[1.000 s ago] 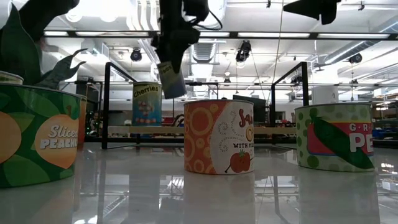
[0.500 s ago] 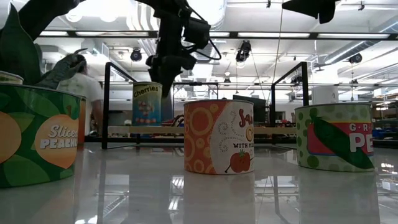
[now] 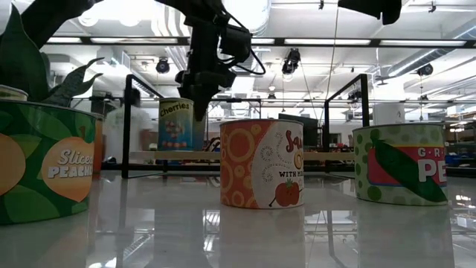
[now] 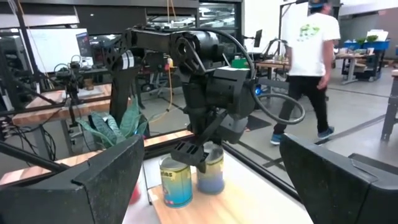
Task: Pick and place cans onto a shelf
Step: Put the top large canned peas on the shelf
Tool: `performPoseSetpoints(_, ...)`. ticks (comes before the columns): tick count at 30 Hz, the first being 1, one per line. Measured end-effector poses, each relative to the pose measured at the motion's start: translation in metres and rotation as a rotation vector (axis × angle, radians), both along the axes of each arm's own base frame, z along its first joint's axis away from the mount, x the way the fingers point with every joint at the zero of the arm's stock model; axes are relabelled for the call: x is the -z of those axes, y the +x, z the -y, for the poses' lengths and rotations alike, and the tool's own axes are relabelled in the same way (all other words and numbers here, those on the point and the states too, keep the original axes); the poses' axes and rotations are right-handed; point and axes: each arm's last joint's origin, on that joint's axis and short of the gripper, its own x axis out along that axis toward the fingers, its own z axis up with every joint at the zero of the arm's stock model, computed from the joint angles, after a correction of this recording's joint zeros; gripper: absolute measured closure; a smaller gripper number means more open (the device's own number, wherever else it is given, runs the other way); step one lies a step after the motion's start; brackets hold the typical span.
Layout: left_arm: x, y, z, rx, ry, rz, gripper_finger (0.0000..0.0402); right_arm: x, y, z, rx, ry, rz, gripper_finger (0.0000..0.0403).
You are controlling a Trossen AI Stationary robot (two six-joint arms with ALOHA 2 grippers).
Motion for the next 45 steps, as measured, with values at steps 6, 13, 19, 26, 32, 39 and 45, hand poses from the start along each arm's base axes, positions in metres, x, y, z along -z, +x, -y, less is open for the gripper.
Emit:
performPoseSetpoints(6,-0.012,0.002,-0.001,0.022,0.013,0.032,0.0053,0.000,0.000,0.000,0.000,-0.001,0.001,0.0040)
performPoseSetpoints(13,-0.047,0.003,0.002,0.095,0.048,0.091,0.0078,0.000,0.000,0.000,-0.001,0.001,0.002,0.0040)
performPoseSetpoints(19,-0.052,0.004,0.002,0.190,0.057,0.083,0.0160,0.002,0.000,0.000,-0.002,0.003,-0.017,0.0040)
performPoseSetpoints(26,-0.028,0.000,-0.003,0.196,0.017,0.003,0.0341,0.004,0.000,0.000,-0.004,0.011,-0.029,0.0040)
performPoseSetpoints(32,-0.011,-0.002,-0.002,0.185,0.005,-0.038,0.0377,0.004,0.000,0.000,-0.007,0.018,-0.027,0.0040)
performPoseSetpoints(39,-0.009,-0.004,-0.002,0.140,0.035,-0.067,0.0361,0.004,0.000,0.000,-0.007,0.016,-0.027,0.0040)
performPoseSetpoints(45,-0.012,-0.004,-0.003,0.124,0.039,-0.065,0.0361,0.004,0.000,0.000,-0.006,0.014,-0.028,0.0040)
